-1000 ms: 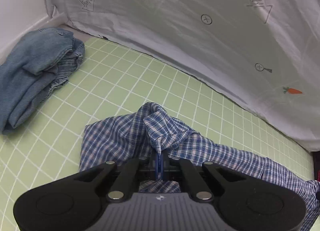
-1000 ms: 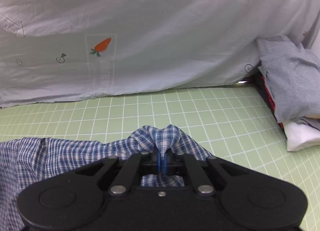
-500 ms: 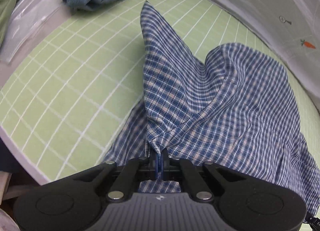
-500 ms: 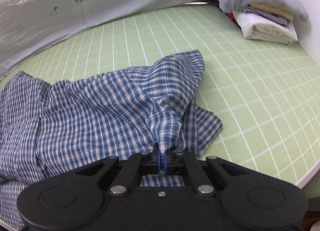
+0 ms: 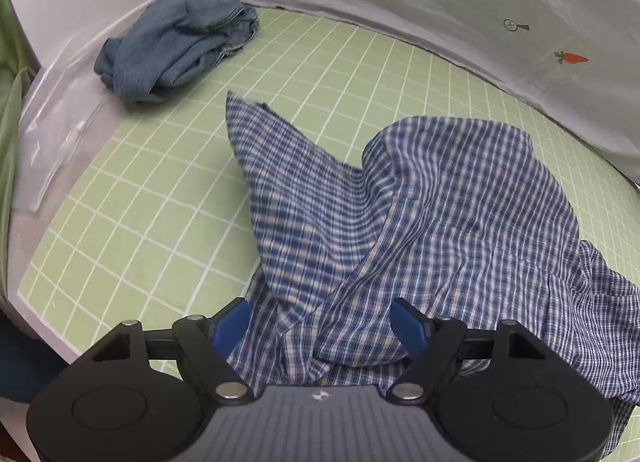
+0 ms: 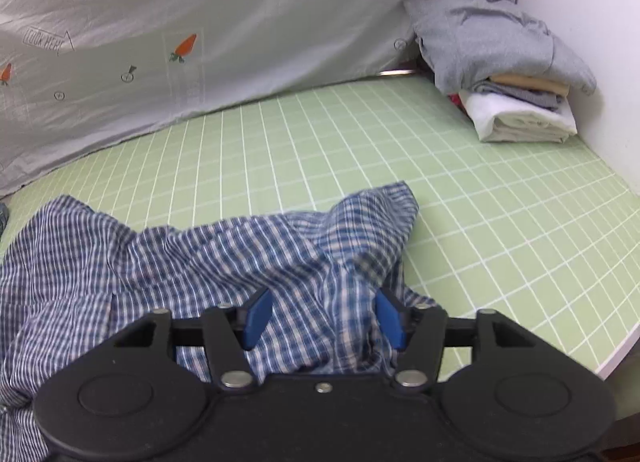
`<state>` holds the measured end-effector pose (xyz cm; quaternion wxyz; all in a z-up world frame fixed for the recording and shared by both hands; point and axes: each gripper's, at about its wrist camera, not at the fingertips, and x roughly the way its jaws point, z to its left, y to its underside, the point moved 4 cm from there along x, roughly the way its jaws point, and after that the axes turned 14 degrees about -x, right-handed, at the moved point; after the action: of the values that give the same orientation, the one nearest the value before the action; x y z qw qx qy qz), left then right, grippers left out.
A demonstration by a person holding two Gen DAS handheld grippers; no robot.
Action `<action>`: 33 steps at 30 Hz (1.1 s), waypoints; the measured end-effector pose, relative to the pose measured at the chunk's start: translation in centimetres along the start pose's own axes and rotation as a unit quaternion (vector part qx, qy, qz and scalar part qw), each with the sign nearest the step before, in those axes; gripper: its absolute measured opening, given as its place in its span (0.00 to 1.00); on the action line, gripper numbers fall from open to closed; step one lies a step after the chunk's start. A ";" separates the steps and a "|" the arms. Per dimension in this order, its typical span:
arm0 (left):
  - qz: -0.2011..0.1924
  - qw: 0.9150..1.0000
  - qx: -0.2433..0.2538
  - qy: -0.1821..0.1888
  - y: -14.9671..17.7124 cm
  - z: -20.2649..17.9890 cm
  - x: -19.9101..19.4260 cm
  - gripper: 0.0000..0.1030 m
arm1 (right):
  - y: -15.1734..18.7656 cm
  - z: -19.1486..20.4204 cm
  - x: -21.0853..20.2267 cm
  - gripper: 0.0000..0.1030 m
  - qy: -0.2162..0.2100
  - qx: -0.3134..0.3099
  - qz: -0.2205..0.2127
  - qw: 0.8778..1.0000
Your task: Fold clothes
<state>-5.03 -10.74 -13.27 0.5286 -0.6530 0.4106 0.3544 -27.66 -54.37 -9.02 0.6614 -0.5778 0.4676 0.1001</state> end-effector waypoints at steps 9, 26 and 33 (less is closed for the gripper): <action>0.001 1.000 0.018 0.014 -2.6 -2.3 1.7 0.87 | -4.2 2.8 1.6 0.77 -0.017 -0.047 -0.035 0.998; 0.032 0.997 0.043 0.055 -11.0 -9.6 10.0 0.88 | -6.8 10.4 13.9 0.82 -0.095 -0.122 0.084 0.984; 0.064 0.986 0.118 0.102 -9.1 -14.1 12.2 0.77 | -7.1 12.2 15.5 0.39 -0.146 -0.132 0.111 0.974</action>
<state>8.69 -25.63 -17.94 0.5331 -0.5914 0.5425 0.2679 -8.37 -52.46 -16.89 0.6252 -0.5839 0.4100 0.3164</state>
